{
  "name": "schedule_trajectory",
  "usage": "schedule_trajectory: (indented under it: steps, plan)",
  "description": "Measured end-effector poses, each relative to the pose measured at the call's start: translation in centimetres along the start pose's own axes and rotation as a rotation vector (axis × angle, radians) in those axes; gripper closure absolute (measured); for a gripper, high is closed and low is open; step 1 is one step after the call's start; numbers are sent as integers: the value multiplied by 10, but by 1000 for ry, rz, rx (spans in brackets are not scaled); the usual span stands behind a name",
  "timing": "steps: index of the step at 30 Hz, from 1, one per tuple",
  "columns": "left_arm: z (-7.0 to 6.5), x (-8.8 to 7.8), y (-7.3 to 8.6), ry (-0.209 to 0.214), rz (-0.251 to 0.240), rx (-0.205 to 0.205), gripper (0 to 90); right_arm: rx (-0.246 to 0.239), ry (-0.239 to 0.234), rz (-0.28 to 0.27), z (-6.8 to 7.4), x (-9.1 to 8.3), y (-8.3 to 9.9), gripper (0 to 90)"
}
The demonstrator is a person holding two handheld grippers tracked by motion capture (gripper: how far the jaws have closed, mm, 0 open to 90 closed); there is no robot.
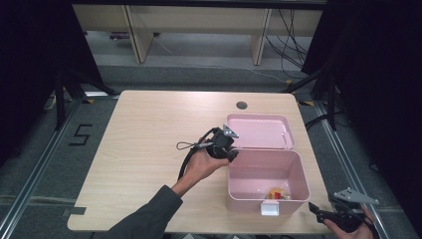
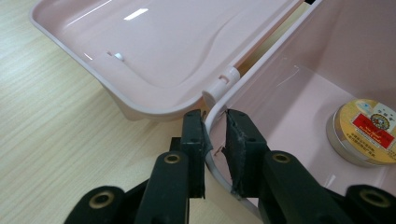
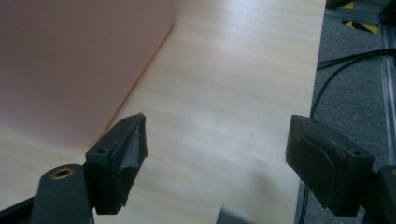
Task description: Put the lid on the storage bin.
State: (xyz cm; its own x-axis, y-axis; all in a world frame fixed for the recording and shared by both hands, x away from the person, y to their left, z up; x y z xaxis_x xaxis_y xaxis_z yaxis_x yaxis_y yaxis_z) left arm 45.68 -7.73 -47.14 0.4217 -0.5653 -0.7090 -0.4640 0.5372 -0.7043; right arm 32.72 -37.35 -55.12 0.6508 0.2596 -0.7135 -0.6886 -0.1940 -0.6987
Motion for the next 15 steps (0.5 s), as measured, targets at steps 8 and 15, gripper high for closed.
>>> schedule_trajectory:
  steps: [8, 15]
  plan:
    - [0, 0, 0, -10, -3, 7, 773, -31, 14, 14, -19, 6, -37, 237]
    - [-1, -1, 0, -14, -4, 12, 774, 13, -5, 35, -31, 13, -67, 266]
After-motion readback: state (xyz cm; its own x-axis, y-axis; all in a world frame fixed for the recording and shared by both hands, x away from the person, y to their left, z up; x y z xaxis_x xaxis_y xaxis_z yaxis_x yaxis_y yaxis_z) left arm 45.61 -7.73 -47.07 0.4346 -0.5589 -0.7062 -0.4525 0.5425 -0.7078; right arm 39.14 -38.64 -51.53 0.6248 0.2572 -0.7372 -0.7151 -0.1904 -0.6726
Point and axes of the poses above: each handheld gripper's, and its own axes: x roughly forward along the jaws, y roughly out of its underside, z roughly to its left, the point moved 9 cm from there along x, roughly forward along the jaws, and after that the axes turned 1 degree about x, right-handed, at the moved point
